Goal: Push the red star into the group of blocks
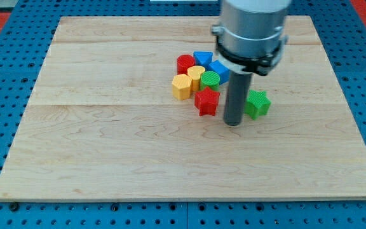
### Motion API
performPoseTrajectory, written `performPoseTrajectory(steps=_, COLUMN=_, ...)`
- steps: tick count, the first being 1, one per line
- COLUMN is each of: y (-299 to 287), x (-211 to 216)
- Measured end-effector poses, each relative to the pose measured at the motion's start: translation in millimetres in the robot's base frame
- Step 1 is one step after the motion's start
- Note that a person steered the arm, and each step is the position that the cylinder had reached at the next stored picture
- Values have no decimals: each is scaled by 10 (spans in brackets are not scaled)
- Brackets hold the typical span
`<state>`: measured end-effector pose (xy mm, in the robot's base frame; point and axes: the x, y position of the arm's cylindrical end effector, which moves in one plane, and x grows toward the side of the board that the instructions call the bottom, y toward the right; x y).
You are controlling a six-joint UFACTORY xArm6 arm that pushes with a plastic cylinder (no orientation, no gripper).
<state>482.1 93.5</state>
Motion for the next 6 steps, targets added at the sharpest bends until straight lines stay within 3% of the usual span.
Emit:
performPoseTrajectory(steps=4, y=-193, x=-340)
performPoseTrajectory(steps=5, y=-158, x=-303)
performPoseTrajectory(steps=6, y=-120, x=-2)
